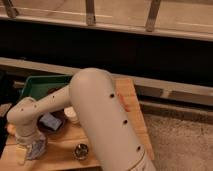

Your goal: Wipe red bowl with towel

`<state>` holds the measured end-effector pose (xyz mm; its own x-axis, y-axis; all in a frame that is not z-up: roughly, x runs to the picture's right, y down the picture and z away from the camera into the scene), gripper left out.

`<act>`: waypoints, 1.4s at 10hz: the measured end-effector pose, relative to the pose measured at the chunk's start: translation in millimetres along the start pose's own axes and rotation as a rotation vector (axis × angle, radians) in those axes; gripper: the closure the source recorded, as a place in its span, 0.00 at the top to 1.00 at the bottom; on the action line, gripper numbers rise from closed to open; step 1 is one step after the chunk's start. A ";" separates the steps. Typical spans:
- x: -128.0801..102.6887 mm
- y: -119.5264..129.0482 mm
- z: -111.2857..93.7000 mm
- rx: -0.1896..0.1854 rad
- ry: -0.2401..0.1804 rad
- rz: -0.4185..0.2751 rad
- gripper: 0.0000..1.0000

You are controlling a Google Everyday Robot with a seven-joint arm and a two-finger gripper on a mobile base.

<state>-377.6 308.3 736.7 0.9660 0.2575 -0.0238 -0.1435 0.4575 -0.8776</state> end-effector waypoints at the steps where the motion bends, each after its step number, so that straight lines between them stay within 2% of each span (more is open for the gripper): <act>1: 2.8 -3.1 5.7 -0.001 -0.001 0.001 0.80; 2: 1.4 -3.8 1.5 0.000 -0.001 0.004 0.80; 3: 3.8 -3.7 -0.2 -0.001 0.003 0.005 0.75; 8: 8.9 -7.3 -8.3 0.001 0.010 0.013 0.26; 9: 13.8 -4.9 -5.6 -0.004 0.021 0.013 0.14; 10: 10.3 -2.5 -4.5 -0.003 0.020 0.006 0.06; 11: 13.4 -4.7 -2.6 0.017 0.037 0.014 0.01; 12: 12.4 -5.1 -0.4 0.048 0.055 0.020 0.00; 14: 14.6 -9.2 -4.0 0.088 0.059 0.033 0.00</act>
<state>-361.2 304.4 742.5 0.9712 0.2238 -0.0822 -0.1909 0.5234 -0.8304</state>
